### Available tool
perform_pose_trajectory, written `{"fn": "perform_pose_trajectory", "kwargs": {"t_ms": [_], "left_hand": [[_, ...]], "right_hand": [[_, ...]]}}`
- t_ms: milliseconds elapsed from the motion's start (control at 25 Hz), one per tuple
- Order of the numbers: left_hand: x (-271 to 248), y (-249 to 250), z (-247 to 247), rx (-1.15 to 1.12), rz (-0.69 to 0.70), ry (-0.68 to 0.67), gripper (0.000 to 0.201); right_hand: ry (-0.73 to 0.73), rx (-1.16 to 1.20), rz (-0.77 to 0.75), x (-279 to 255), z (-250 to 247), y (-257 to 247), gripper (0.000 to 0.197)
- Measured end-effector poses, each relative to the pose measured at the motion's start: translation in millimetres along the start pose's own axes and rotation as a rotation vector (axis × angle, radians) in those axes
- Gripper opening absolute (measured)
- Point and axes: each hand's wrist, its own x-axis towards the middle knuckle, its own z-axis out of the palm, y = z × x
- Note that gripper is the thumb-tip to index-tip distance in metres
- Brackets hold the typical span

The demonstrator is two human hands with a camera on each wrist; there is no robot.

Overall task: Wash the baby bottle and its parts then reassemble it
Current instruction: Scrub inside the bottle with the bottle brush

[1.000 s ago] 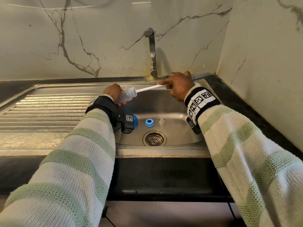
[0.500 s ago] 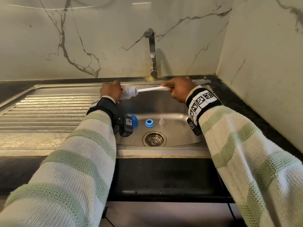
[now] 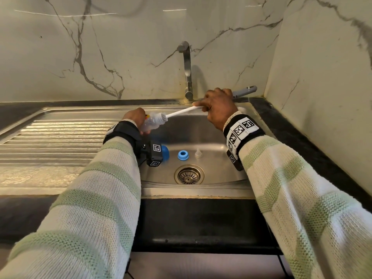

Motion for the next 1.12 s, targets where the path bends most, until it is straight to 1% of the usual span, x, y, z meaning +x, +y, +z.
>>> {"fn": "perform_pose_trajectory", "kwargs": {"t_ms": [80,120,200,240,320,400,440,480,520,600,640,680,720,760,840,960,1040,1120], "left_hand": [[-1,-2,1,-0.017,-0.010,-0.022,0.035],[-1,-4,2,-0.056,-0.015,-0.027,0.033],[-1,-7,6,-0.138,-0.017,-0.006,0.033],[0,-7,8,-0.172,-0.005,0.018,0.034],[1,-7,9,-0.217,0.059,0.084,0.038],[2,-5,9,-0.224,0.159,0.166,0.037],[3,-6,10,-0.235,0.198,0.188,0.036],[5,-8,11,-0.272,0.212,0.182,0.035],[6,-10,13,-0.340,0.189,0.138,0.037],[5,-15,17,-0.449,0.077,-0.030,0.047],[3,-16,17,-0.424,0.035,-0.094,0.052],[2,-16,18,-0.369,0.029,-0.108,0.056],[2,-15,17,-0.338,0.051,-0.096,0.056],[2,-13,16,-0.341,0.088,-0.059,0.051],[1,-8,13,-0.395,0.174,0.020,0.036],[-2,-3,11,-0.447,0.268,0.115,0.026],[-4,-2,10,-0.469,0.287,0.142,0.023],[-4,-2,11,-0.457,0.276,0.135,0.023]], "right_hand": [[0.008,0.073,0.016,-2,2,3,0.047],[0.006,0.149,0.036,-5,3,5,0.044],[-0.033,0.308,0.100,-10,6,11,0.037],[-0.074,0.341,0.124,-12,8,13,0.034],[-0.159,0.352,0.132,-12,10,16,0.033],[-0.212,0.382,0.104,-8,10,18,0.033],[-0.225,0.379,0.087,-7,9,18,0.032],[-0.228,0.363,0.079,-7,9,17,0.032],[-0.218,0.347,0.080,-7,10,18,0.032],[-0.188,0.334,0.099,-10,13,22,0.032],[-0.180,0.340,0.114,-12,14,23,0.033],[-0.173,0.354,0.135,-13,16,25,0.033],[-0.162,0.357,0.157,-13,16,25,0.032],[-0.142,0.351,0.167,-13,15,25,0.032],[-0.126,0.344,0.168,-12,11,22,0.033],[-0.209,0.437,0.135,-12,4,17,0.028],[-0.266,0.436,0.112,-12,4,15,0.027],[-0.287,0.435,0.109,-12,7,16,0.028]]}}
